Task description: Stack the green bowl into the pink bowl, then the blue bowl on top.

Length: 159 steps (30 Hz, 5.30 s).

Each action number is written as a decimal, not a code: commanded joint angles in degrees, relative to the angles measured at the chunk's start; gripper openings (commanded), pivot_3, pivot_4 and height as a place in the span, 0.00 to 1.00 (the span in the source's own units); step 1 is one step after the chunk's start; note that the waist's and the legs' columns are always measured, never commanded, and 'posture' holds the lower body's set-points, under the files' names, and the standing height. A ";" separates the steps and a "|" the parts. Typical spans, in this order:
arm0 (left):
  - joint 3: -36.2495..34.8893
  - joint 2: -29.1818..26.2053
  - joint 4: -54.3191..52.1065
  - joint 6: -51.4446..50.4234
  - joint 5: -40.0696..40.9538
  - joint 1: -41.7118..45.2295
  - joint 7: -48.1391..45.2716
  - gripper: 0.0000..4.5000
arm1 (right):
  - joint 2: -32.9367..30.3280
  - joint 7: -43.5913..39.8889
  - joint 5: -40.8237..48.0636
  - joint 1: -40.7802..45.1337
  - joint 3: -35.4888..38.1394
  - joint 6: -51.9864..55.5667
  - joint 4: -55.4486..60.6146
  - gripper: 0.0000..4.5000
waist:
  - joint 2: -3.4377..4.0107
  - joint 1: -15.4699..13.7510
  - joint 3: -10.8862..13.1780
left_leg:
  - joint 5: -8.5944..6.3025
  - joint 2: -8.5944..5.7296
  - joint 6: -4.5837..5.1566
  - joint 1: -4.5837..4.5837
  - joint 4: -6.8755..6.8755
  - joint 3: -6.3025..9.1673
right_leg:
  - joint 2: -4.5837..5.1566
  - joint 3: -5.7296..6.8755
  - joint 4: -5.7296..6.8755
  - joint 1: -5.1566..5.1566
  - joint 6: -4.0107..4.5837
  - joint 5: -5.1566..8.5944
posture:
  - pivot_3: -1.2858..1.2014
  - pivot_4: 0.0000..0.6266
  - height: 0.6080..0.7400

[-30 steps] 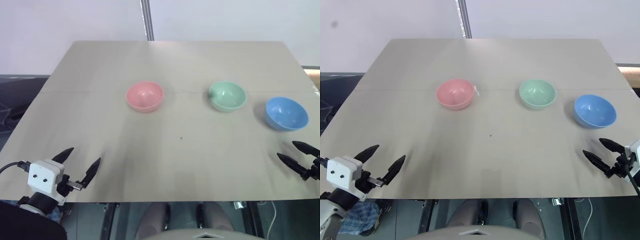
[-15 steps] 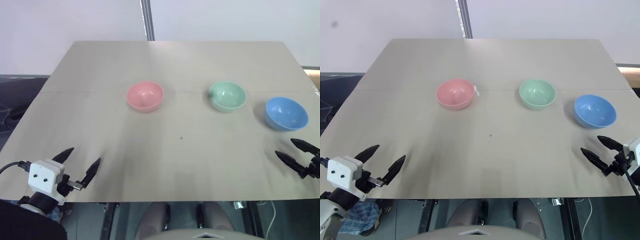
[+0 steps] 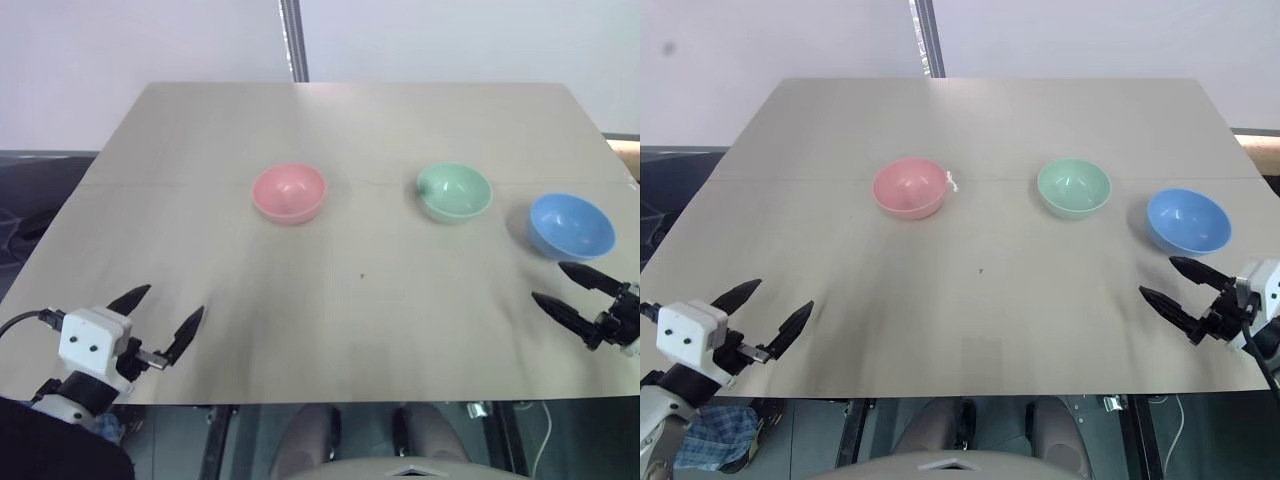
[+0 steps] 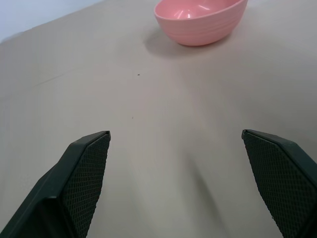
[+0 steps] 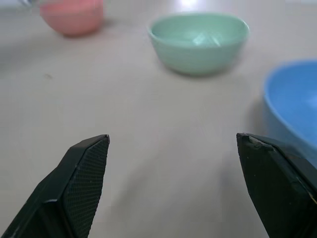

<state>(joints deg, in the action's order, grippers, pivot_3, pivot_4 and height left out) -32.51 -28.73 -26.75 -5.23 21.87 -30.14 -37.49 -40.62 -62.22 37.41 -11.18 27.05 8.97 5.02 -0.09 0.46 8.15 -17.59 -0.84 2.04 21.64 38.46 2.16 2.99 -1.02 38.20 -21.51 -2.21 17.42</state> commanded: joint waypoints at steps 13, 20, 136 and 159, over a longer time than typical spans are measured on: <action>8.74 -12.40 0.15 -8.43 -9.06 14.29 1.84 1.00 | 1.22 3.50 2.67 1.99 -1.74 4.10 9.74 0.99 | -0.02 -0.62 0.00 | 0.05 -0.01 -0.09 0.02 0.03 0.03 | -0.04 0.02 0.10 -0.05 -0.01 -0.01 | 0.52 0.24 1.00; 18.06 -24.85 14.81 -2.27 -18.89 29.94 -3.49 1.00 | 2.77 5.00 1.20 3.91 -3.71 3.12 8.95 0.99 | -0.01 -1.01 0.01 | 0.05 -0.04 -0.08 -0.01 0.06 -0.01 | -0.04 -0.03 0.31 -0.15 0.00 0.00 | 0.52 0.24 1.00; 5.62 -26.09 15.25 -26.24 22.39 43.27 -28.09 0.69 | 1.87 2.97 4.46 4.42 -3.07 5.55 12.17 1.00 | -0.25 0.27 0.37 | 0.07 0.07 -0.07 0.16 0.85 0.10 | -0.28 -0.02 0.76 -0.20 -0.03 0.01 | 0.52 0.24 1.00; 5.41 -26.51 18.17 -12.74 9.23 25.95 -32.43 0.69 | -8.31 1.36 -9.27 21.15 -12.32 8.32 2.51 1.00 | -0.19 0.15 0.41 | 0.12 0.02 -0.20 0.17 0.70 0.05 | -0.08 -0.03 0.67 -0.23 -0.02 0.01 | 0.52 0.24 1.00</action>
<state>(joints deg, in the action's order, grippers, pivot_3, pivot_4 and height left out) -26.46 -53.14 -8.93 -20.02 32.42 -4.42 -68.90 -46.51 -61.85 27.61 6.85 14.03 14.82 4.89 -0.28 0.61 8.57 -17.55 -0.82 1.98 21.80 39.16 2.21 2.91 -1.05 38.88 -21.74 -2.22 17.43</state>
